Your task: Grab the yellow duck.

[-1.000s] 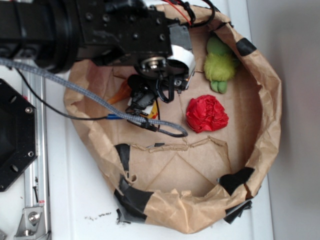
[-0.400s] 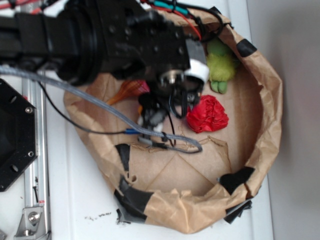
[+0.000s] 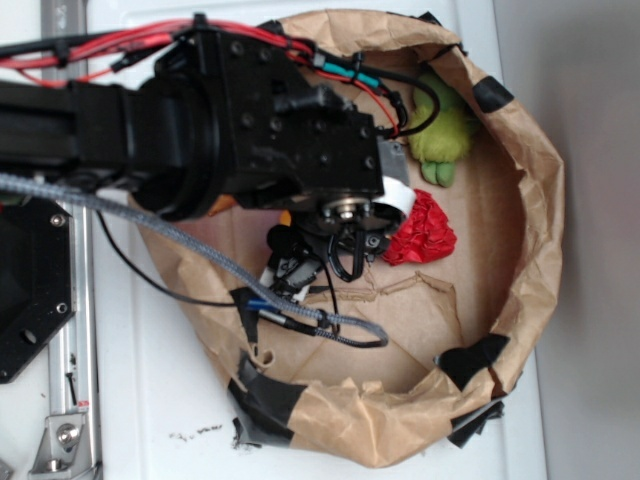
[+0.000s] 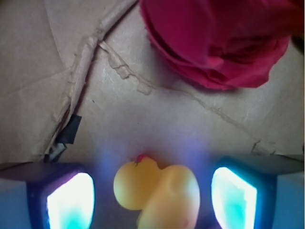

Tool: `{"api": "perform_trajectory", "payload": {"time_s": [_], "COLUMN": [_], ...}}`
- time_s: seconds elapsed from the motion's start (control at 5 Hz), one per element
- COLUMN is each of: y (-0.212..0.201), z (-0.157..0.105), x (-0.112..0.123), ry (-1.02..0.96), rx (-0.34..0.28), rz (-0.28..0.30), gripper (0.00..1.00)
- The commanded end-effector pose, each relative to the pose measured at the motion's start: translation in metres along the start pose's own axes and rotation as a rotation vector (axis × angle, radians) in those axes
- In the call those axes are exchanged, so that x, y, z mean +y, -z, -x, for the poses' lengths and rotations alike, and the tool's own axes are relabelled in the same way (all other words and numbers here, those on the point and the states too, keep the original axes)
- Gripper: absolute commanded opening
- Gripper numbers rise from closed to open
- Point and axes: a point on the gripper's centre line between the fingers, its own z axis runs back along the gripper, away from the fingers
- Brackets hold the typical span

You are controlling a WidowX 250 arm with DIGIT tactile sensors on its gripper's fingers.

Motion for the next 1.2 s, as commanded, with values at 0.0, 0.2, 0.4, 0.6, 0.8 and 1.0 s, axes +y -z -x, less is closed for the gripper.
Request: {"api": "perform_trajectory", "payload": {"time_s": [0.0, 0.2, 0.4, 0.6, 0.8, 1.0], "y": [-0.003, -0.015, -0.065, -0.117, -0.157, -0.152], "z": [-0.004, -0.004, -0.012, -0.026, -0.031, -0.028], "x": [-0.004, -0.002, 0.001, 0.000, -0.004, -0.009], "ry": [0.021, 0.029, 0.028, -0.080, -0.124, -0.239], "rx": [-0.024, -0.023, -0.049, -0.233, -0.261, -0.279], "rz": [-0.013, -0.045, -0.171, -0.098, -0.032, -0.037], "gripper": [0.00, 0.00, 0.00, 0.00, 0.00, 0.00]}}
